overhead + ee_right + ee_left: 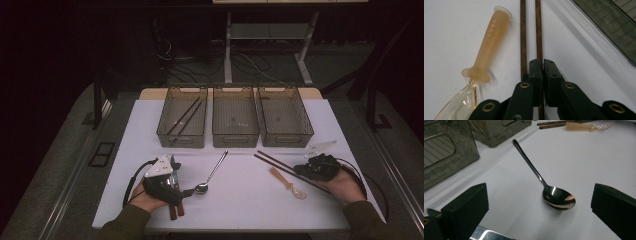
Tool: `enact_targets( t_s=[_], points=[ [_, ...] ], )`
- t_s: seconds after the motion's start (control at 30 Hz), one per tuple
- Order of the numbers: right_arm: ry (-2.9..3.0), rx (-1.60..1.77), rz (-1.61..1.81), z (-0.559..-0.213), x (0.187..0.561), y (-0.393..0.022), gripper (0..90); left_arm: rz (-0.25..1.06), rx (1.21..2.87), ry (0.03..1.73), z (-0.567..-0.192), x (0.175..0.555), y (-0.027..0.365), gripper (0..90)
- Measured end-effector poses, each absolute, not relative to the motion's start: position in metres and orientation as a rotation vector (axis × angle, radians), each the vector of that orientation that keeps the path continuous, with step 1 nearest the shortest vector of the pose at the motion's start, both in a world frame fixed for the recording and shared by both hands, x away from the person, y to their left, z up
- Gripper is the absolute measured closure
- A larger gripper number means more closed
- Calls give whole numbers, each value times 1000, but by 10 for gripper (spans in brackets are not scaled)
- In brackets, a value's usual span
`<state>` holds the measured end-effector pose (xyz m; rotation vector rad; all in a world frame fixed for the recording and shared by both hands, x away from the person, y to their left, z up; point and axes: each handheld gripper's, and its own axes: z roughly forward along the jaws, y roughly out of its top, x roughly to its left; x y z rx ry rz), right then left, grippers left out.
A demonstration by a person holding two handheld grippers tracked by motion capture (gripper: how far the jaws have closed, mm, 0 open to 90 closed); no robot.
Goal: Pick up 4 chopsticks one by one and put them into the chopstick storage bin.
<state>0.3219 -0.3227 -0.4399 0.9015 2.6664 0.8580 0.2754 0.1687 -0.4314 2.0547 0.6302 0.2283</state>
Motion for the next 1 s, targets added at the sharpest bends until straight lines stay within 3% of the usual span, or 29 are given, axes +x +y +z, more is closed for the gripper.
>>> enact_targets(
  t_s=[1.0],
  points=[
    [2575, 936, 1063, -415, 316, -343, 860, 212, 2056, 615, -432, 275, 168, 8]
  ],
)
